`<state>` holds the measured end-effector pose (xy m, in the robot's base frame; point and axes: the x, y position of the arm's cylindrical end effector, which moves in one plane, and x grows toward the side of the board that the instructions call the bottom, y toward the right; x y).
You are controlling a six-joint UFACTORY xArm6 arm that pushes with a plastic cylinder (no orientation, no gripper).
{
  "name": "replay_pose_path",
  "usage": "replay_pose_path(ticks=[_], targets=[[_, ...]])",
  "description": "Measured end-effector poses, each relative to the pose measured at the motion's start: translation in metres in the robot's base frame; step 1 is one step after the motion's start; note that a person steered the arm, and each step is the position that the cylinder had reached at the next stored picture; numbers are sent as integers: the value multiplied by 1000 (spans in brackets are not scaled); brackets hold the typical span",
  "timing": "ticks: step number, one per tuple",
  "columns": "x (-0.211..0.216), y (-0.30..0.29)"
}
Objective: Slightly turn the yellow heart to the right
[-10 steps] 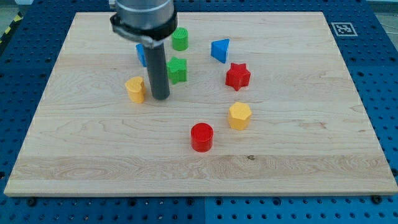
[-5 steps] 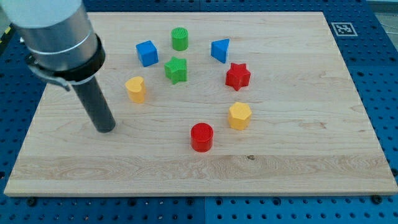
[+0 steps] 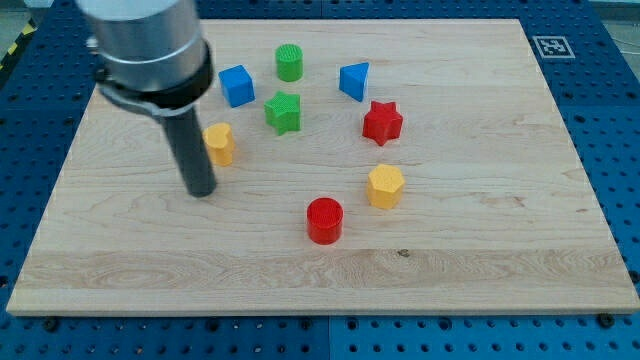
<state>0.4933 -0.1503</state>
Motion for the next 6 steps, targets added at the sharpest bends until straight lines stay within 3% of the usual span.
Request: replay_pose_path(ticks=[3,4,6], targets=[[0,-9],[-19,-2],[-106,-3]])
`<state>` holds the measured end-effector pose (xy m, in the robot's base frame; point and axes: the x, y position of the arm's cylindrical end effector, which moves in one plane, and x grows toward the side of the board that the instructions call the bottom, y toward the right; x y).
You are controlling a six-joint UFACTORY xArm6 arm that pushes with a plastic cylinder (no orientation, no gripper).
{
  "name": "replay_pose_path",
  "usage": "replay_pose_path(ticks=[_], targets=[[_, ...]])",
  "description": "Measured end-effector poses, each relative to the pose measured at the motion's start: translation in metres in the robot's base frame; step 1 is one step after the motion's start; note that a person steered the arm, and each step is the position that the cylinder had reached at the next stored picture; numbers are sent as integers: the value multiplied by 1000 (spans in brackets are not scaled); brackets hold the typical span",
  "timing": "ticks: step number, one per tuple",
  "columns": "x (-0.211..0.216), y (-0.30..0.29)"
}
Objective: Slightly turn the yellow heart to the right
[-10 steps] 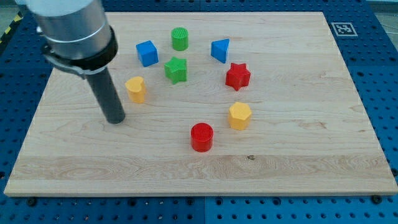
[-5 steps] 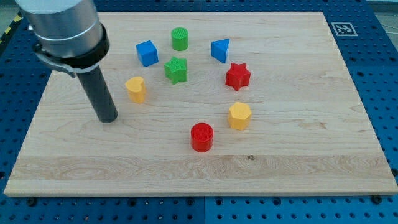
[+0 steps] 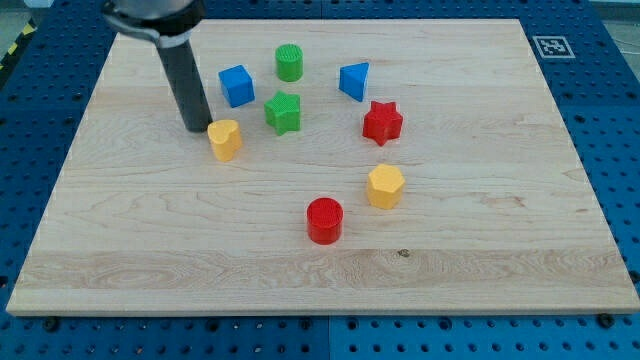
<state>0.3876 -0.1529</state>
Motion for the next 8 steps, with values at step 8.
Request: replay_pose_path(ticks=[8], targets=[[1,-54]])
